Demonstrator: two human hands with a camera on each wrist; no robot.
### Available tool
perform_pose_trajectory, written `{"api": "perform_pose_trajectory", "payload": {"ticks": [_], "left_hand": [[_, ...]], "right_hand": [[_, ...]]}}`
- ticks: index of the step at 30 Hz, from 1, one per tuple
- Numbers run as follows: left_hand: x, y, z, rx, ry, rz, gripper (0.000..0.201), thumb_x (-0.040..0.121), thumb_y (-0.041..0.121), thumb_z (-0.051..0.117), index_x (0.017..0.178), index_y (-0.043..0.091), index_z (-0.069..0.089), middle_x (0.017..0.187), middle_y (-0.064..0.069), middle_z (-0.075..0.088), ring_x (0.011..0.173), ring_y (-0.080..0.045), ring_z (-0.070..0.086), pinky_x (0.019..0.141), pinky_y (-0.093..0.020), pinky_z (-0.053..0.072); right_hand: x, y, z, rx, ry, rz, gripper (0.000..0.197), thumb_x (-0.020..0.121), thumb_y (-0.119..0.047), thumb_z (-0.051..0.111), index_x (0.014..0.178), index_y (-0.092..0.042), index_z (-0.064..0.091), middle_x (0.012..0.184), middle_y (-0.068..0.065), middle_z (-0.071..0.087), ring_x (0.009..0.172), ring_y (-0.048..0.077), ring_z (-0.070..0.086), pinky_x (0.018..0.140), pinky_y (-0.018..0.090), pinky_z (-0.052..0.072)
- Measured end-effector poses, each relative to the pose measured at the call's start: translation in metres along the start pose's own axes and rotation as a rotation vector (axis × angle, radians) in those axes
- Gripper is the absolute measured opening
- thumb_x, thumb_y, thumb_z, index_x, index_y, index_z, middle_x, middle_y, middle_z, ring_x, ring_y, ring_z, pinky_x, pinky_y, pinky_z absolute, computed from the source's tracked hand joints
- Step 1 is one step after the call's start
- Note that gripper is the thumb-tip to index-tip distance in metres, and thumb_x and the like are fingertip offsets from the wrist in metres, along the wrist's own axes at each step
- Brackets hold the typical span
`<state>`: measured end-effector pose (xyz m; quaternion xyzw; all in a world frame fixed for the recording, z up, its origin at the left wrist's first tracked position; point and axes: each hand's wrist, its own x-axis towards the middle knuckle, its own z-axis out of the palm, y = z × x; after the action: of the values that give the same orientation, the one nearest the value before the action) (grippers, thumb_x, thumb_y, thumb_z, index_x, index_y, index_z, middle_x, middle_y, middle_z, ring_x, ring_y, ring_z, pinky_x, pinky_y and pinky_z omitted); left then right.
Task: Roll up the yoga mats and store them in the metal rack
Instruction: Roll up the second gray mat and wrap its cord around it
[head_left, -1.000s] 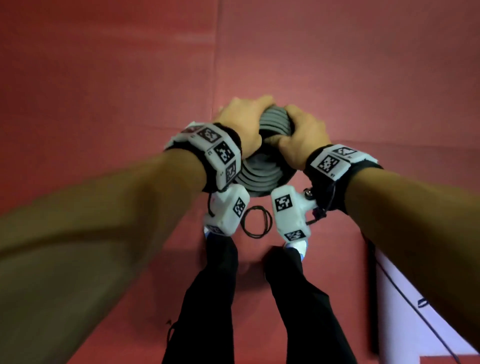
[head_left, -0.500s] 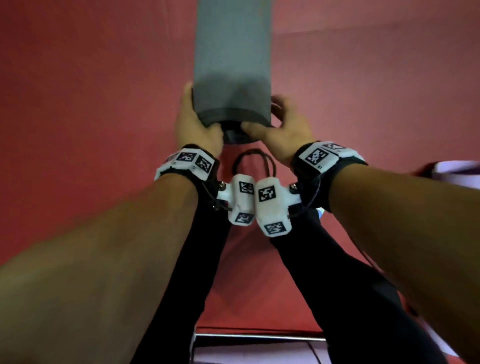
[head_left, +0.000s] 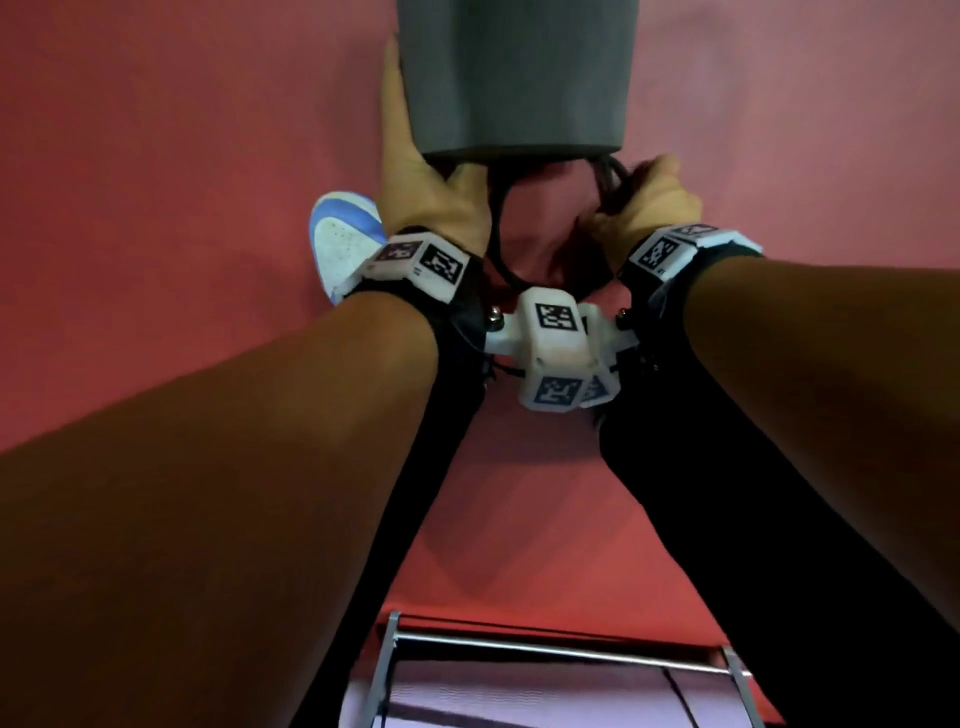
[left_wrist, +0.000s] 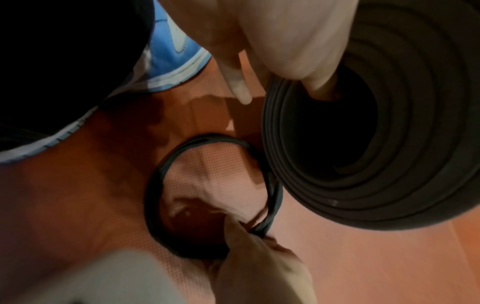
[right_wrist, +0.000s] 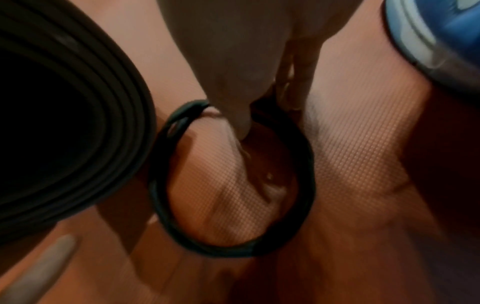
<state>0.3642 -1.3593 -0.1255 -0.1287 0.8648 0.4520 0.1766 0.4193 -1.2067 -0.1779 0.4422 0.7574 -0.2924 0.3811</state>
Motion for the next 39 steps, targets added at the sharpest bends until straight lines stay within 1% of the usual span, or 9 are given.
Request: {"api": "perform_pose_trajectory", "payload": {"ticks": [4,8,15,21,25,28,30,34,39], "left_hand": [[-0.007,0.011,-0.004,-0.021,-0.003,-0.037,0.075,0.080,0.006,0.054,0.151,0.009,0.031,0.125,0.002,0.067,0.110,-0.009,0.065,0.099,-0.023,0.048],[-0.014,0.053,-0.021,-0.103,-0.035,-0.057,0.079,0.076,0.015,0.059,0.149,0.003,0.030,0.129,-0.007,0.064,0.117,-0.016,0.063,0.104,-0.037,0.048],[-0.022,0.236,-0.095,0.101,-0.072,-0.052,0.074,0.078,0.027,0.066,0.147,0.017,0.041,0.120,0.006,0.060,0.109,-0.009,0.058,0.095,-0.012,0.040],[-0.023,0.391,-0.171,0.304,-0.153,0.105,0.051,0.086,0.037,0.067,0.130,0.016,0.055,0.117,-0.003,0.063,0.111,-0.024,0.058,0.074,-0.012,0.032],[-0.021,0.465,-0.217,0.358,-0.246,0.108,0.046,0.087,0.053,0.063,0.122,0.023,0.061,0.105,-0.001,0.065,0.103,-0.025,0.059,0.085,-0.023,0.044],[-0.018,0.492,-0.237,0.303,-0.283,0.083,0.041,0.084,0.050,0.064,0.121,0.034,0.059,0.106,0.000,0.068,0.097,-0.027,0.064,0.083,-0.037,0.058],[-0.022,0.491,-0.240,0.395,-0.367,0.059,0.043,0.082,0.055,0.063,0.119,0.033,0.058,0.109,-0.003,0.068,0.094,-0.031,0.064,0.079,-0.035,0.054],[-0.043,0.490,-0.239,0.600,-0.581,0.220,0.046,0.093,0.047,0.059,0.133,0.025,0.053,0.120,-0.002,0.063,0.110,-0.028,0.059,0.079,-0.027,0.038],[-0.059,0.479,-0.237,0.500,-0.627,0.265,0.039,0.095,0.046,0.055,0.131,0.031,0.053,0.109,0.009,0.066,0.106,-0.023,0.062,0.086,-0.031,0.042]], "right_hand": [[-0.009,0.003,-0.006,-0.010,0.029,0.000,0.041,0.090,-0.015,0.058,0.128,-0.008,0.045,0.127,0.017,0.057,0.116,0.034,0.055,0.087,0.034,0.044],[-0.058,0.002,-0.046,-0.038,-0.017,-0.158,0.029,0.089,-0.013,0.053,0.115,-0.012,0.065,0.116,0.018,0.066,0.112,0.037,0.058,0.088,0.032,0.045],[-0.208,-0.054,-0.206,0.122,-0.034,-0.429,0.020,0.089,-0.008,0.050,0.088,-0.014,0.070,0.076,0.004,0.059,0.080,0.025,0.053,0.065,0.024,0.033],[-0.321,-0.126,-0.331,0.140,0.138,-0.770,0.014,0.093,-0.027,0.060,0.095,-0.015,0.067,0.080,0.002,0.064,0.080,0.026,0.056,0.067,0.025,0.034],[-0.366,-0.167,-0.402,0.294,0.363,-0.828,0.017,0.100,-0.030,0.051,0.096,-0.016,0.061,0.080,0.004,0.066,0.084,0.032,0.059,0.069,0.025,0.034],[-0.390,-0.198,-0.449,0.402,0.392,-0.741,0.022,0.100,-0.034,0.050,0.080,-0.024,0.046,0.068,-0.012,0.047,0.075,0.023,0.048,0.065,0.024,0.029],[-0.391,-0.206,-0.461,0.372,0.262,-0.701,0.009,0.094,-0.029,0.057,0.099,-0.022,0.054,0.073,-0.014,0.049,0.074,0.017,0.052,0.065,0.024,0.035],[-0.390,-0.211,-0.458,0.015,0.257,-0.715,0.031,0.090,-0.007,0.050,0.118,-0.010,0.062,0.105,0.006,0.064,0.102,0.027,0.058,0.079,0.027,0.039],[-0.392,-0.197,-0.437,-0.056,0.397,-0.683,0.028,0.091,-0.018,0.047,0.114,-0.017,0.064,0.109,0.013,0.060,0.103,0.033,0.056,0.079,0.032,0.042]]}}
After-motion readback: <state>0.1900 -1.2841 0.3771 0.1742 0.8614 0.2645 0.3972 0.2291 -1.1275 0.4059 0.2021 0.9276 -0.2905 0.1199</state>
